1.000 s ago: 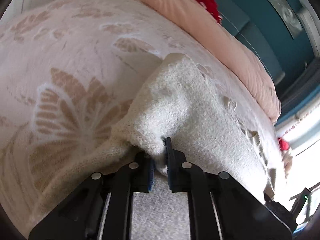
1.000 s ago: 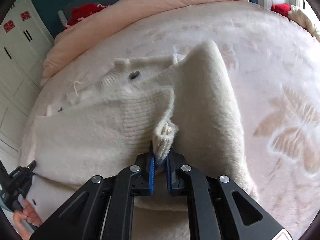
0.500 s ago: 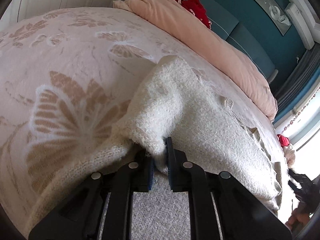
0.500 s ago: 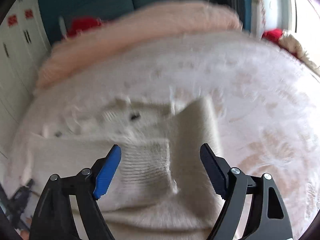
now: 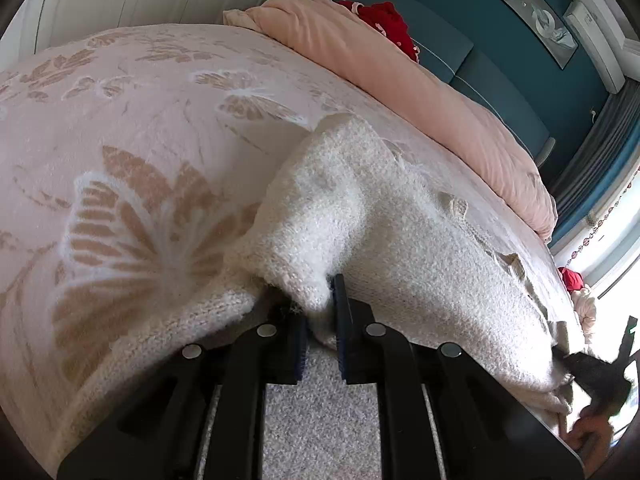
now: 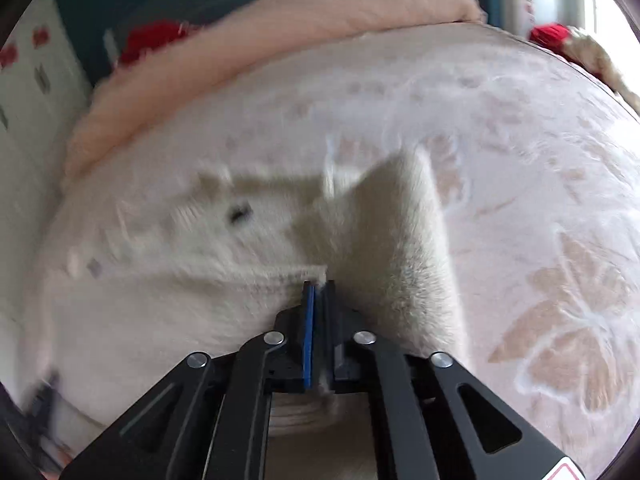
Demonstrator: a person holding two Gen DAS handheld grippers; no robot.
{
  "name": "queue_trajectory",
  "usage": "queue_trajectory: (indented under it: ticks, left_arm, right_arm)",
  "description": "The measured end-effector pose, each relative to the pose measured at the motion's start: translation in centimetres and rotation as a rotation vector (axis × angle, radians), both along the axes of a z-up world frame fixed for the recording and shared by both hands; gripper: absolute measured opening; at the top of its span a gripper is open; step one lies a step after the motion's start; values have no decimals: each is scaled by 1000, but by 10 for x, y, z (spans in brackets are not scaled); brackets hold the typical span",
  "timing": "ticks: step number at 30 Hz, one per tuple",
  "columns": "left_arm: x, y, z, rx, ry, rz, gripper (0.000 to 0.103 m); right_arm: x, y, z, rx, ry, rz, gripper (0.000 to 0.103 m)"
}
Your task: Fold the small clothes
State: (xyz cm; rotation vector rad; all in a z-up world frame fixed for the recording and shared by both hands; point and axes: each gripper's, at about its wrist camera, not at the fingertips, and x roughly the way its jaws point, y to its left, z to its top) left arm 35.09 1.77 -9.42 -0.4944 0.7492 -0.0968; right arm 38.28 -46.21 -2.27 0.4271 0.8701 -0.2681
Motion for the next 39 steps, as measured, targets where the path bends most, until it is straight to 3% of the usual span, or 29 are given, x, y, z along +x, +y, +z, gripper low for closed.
queue_trajectory:
  ticks: [1, 3, 5, 6, 7, 8, 10, 12, 13, 14, 16, 19, 21, 25, 27, 30, 35, 36, 37, 38, 39]
  left_arm:
    - [0, -1, 1, 2, -1, 0, 12]
    - [1, -3, -1, 4, 0, 1, 12]
    - [1, -4, -1, 6, 1, 2, 12]
    - [1, -5, 0, 8, 3, 2, 12]
    - [2, -5, -1, 9, 6, 2, 12]
    - [2, -6, 0, 10, 10, 2, 12]
    - [3, -4, 2, -3, 26, 1, 12]
    - [2, 1, 7, -29, 60, -9, 14]
    - [-4, 7, 13, -58, 87, -24, 19]
    - [-16, 15, 19, -78, 105, -36, 25]
    - [-48, 33, 32, -101, 114, -49, 55]
    - [-106, 72, 45, -108, 141, -34, 80]
    - [-140, 94, 45, -114, 185, -33, 88]
    - [-205, 124, 34, -195, 254, -62, 89]
    - [-226, 124, 36, -216, 233, -63, 92]
    - [-236, 111, 32, -277, 253, -86, 95]
    - [-225, 88, 31, -265, 302, -108, 94]
    - [-222, 86, 30, -284, 316, -97, 89]
    - [-220, 85, 30, -294, 322, -87, 74]
    - [-217, 86, 30, -317, 321, -89, 60]
    - [-215, 85, 28, -333, 340, -94, 25]
  right_arm:
    - [-10, 4, 18, 28, -79, 6, 5]
    - [-24, 17, 34, 10, -140, 43, 5]
    - [-25, 38, 25, -35, -107, 117, 5]
    - [-23, 46, 9, -57, -43, 147, 5]
    - [-14, 52, -27, -84, 100, 181, 3]
    - [-21, 54, -33, -92, 60, 182, 2]
    - [-30, 57, -14, -93, 62, 150, 3]
    - [-52, 55, 14, -20, 35, 134, 8]
    - [-66, 55, 21, -14, 23, 134, 13]
    - [-86, 56, 30, -22, 22, 133, 30]
    - [-142, 43, 38, -58, 41, 112, 55]
    - [-216, 28, 30, -58, 100, 87, 60]
    - [-273, 18, 18, -8, 151, 52, 63]
    - [-344, 9, -13, 206, 193, -5, 66]
    - [-362, 16, -23, 274, 182, -27, 69]
    - [-361, 26, -25, 294, 129, -21, 77]
    - [-342, 40, -29, 359, 81, -65, 83]
    - [-339, 43, -29, 349, 76, -74, 83]
    - [-336, 45, -27, 337, 70, -77, 78]
    - [-335, 46, -26, 333, 68, -77, 66]
    - [-332, 46, -25, 343, 71, -70, 41]
